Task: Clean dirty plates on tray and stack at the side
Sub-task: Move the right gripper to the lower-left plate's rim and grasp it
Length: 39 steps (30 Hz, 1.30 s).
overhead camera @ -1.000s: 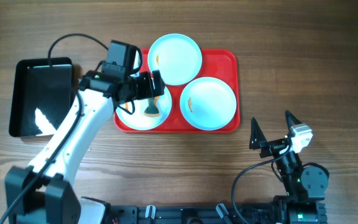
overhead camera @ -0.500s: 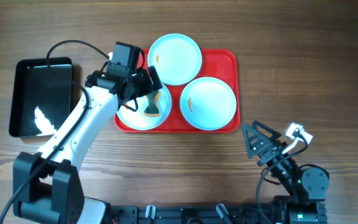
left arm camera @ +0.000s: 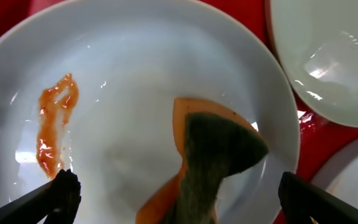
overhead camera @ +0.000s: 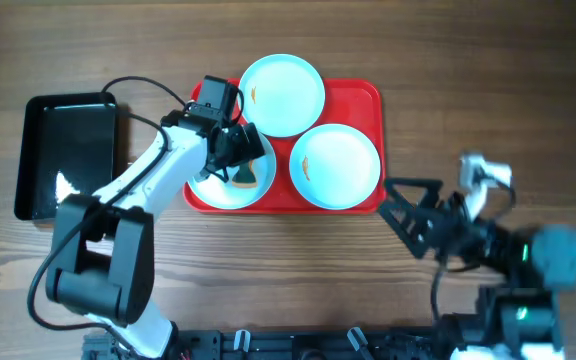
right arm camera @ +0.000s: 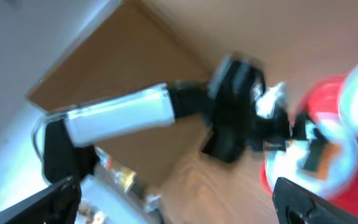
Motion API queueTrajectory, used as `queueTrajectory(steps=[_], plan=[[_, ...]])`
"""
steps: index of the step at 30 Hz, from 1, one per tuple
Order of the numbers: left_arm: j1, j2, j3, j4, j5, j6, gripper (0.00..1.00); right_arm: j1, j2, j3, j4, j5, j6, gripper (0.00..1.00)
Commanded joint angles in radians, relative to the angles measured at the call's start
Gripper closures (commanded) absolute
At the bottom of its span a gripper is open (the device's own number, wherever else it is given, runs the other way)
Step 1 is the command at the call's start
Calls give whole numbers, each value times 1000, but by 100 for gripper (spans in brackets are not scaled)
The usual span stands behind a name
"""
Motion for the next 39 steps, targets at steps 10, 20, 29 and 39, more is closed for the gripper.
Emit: queueTrajectory(steps=[10,20,29,39], plan=[[-3,6,-3,28,-26,-29,0,195,693,690,-776,642,-692,0],[-3,6,-3,39,-41,-32,0,322,933,738,-720,703,-560,0],[-3,7,-3,44,-70,-33,0,427,1205,737,-584,690,-504,49],[-3,7,-4,46,-78,-55,0,517,1308,737,-480,766,-444,35]])
